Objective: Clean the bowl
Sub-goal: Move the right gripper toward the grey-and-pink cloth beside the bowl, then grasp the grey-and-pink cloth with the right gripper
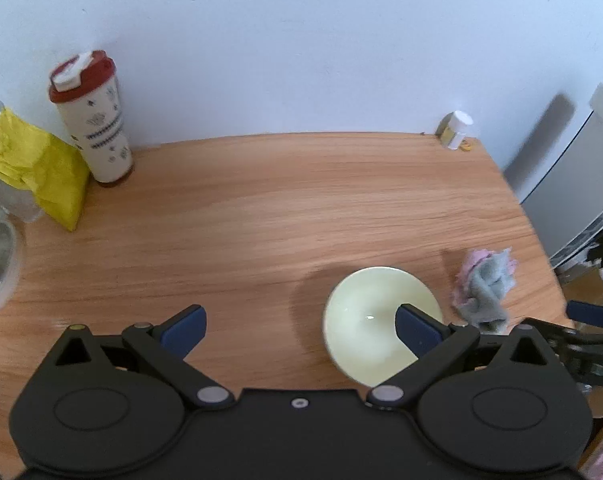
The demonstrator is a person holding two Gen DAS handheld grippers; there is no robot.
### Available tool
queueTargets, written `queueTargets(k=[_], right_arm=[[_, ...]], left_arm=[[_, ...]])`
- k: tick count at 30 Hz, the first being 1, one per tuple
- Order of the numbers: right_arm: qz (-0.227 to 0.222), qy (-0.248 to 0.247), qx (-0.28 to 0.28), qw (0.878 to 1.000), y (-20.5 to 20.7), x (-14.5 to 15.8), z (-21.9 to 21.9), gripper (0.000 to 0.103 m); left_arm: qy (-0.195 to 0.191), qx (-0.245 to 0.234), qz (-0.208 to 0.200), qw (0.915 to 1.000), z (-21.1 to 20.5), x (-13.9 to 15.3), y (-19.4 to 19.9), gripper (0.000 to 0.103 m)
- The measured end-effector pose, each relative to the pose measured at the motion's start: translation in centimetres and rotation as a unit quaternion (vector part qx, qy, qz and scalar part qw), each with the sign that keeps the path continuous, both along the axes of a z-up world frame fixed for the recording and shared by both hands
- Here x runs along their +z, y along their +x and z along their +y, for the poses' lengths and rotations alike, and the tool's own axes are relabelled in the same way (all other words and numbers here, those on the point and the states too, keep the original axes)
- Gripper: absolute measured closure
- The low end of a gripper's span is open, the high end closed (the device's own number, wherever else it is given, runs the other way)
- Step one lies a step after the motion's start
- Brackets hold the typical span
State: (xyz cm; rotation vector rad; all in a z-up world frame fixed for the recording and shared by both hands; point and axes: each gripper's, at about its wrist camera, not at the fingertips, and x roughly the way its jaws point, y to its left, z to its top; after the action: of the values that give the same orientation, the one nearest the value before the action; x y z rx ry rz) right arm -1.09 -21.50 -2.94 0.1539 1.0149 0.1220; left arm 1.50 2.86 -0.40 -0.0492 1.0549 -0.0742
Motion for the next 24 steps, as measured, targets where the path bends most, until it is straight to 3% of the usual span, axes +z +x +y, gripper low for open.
queueTargets(k=[4, 8, 13, 17, 21, 24], right_arm=[[-0.004, -0.005, -0.01, 1.0, 0.8, -1.5, -1.4, 0.026], [-0.003, -0.004, -0.002, 1.0, 2.0, -3.4, -2.6, 0.034], [0.014, -0.024, 0.026, 0.999, 3.2, -6.0, -2.6, 0.056], [0.038, -0.039, 0.034, 0.998, 4.4, -8.0, -2.8, 0.056], [0.043, -0.057, 0.051, 0.996, 5.3, -8.9, -2.6, 0.056], [0.068, -0.057, 0.082, 0.993, 6.8, -10.3, -2.8, 0.056]], left_arm=[[-0.027, -0.005, 0.015, 0.9995, 0.2, -1.0, 0.2, 0.0], [0.006, -0.009, 0.027, 0.9996, -0.5, -1.9, 0.4, 0.0], [0.03, -0.011, 0.019, 0.9993, -0.8, -2.1, 0.2, 0.0], [0.025, -0.016, 0.006, 0.9995, -0.7, -2.2, 0.1, 0.0], [0.04, 0.001, 0.018, 0.9991, -1.2, -3.5, 0.5, 0.001], [0.007, 0.012, 0.04, 0.9991, -1.3, -5.1, 1.2, 0.002]])
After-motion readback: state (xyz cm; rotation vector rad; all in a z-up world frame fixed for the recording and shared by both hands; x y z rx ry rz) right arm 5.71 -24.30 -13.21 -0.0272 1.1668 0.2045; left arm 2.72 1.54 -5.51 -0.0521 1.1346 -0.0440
